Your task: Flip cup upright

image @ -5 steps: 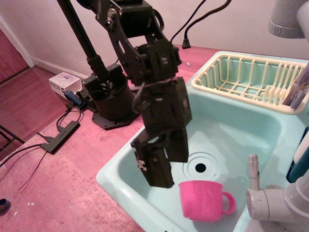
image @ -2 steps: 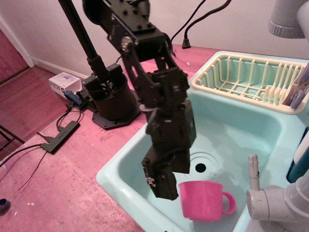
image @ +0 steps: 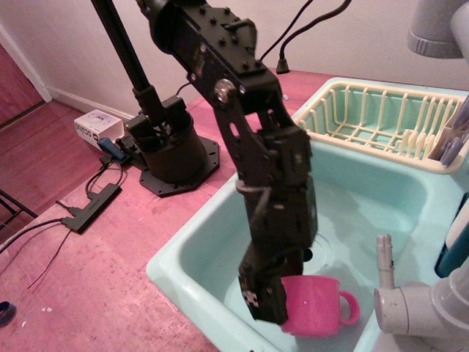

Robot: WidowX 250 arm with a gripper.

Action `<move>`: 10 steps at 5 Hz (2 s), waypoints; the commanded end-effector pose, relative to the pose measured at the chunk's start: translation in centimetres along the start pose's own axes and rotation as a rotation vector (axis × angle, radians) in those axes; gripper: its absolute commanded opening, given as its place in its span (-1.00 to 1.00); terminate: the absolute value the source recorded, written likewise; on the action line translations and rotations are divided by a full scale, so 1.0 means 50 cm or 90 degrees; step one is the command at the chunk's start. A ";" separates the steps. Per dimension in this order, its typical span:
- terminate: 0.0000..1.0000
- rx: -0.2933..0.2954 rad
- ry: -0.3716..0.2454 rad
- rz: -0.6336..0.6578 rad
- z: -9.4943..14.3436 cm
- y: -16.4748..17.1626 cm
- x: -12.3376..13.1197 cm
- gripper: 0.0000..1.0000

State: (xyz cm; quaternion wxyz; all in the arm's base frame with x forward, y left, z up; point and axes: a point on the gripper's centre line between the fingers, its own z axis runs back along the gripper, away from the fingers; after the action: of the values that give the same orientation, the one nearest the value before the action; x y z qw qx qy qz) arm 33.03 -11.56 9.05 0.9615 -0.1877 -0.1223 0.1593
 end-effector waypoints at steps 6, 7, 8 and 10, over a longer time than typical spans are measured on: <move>-1.00 0.116 0.267 -0.232 0.122 -0.052 0.016 -1.00; -1.00 0.110 0.301 -0.247 0.116 -0.057 0.001 -1.00; -1.00 0.086 0.306 -0.249 0.101 -0.053 -0.015 1.00; -1.00 0.075 0.318 -0.254 0.085 -0.053 -0.017 1.00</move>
State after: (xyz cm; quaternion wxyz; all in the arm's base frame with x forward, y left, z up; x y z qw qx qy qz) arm 31.67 -12.83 12.74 0.9817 -0.1313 0.1198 -0.0679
